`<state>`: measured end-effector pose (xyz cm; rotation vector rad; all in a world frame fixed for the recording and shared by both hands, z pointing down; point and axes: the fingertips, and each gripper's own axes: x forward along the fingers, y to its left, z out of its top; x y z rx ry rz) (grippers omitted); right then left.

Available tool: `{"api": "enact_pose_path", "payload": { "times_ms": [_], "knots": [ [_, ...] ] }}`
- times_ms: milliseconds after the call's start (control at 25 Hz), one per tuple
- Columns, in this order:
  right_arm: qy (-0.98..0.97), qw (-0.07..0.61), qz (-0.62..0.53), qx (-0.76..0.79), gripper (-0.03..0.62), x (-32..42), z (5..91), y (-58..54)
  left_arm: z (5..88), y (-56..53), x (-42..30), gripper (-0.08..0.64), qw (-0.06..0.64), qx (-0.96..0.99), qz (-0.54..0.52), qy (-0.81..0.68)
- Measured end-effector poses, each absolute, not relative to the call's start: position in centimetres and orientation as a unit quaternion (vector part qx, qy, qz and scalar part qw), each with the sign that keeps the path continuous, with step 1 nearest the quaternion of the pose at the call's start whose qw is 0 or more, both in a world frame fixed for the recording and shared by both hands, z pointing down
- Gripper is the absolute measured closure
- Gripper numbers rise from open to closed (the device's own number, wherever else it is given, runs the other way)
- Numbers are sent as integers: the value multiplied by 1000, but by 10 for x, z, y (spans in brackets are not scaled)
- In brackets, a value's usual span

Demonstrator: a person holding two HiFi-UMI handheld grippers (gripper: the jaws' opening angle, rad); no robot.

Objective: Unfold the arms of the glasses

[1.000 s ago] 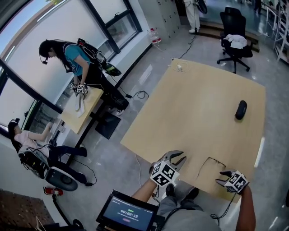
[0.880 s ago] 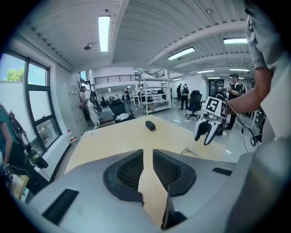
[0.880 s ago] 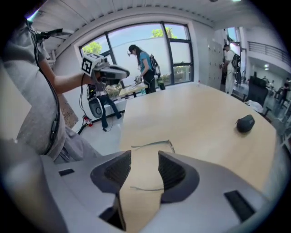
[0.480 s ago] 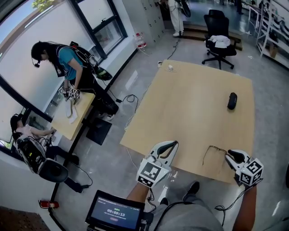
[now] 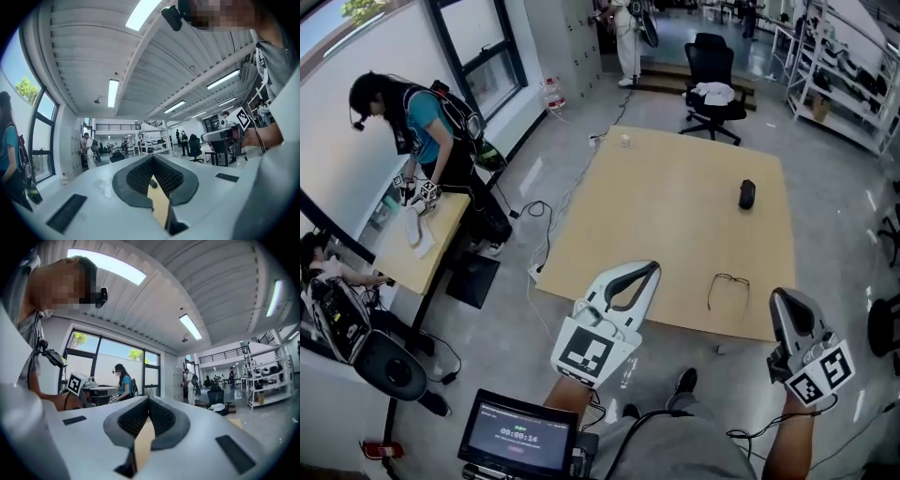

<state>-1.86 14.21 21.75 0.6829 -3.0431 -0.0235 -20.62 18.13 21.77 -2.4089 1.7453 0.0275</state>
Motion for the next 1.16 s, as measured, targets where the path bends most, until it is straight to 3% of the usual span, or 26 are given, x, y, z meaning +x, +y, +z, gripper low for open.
{"api": "enact_pose_path", "payload": {
  "times_ms": [400,840,1160],
  "knots": [
    [-966,12,-64,252,585,7,164,212,198,253,-205,555,91,-793,4,603],
    [-967,15,-57,250,586,115,164,256,196,295,-102,555,82,-791,4,607],
    [-969,11,-59,239,586,150,163,288,197,333,-63,555,84,-786,-2,613]
  ]
}}
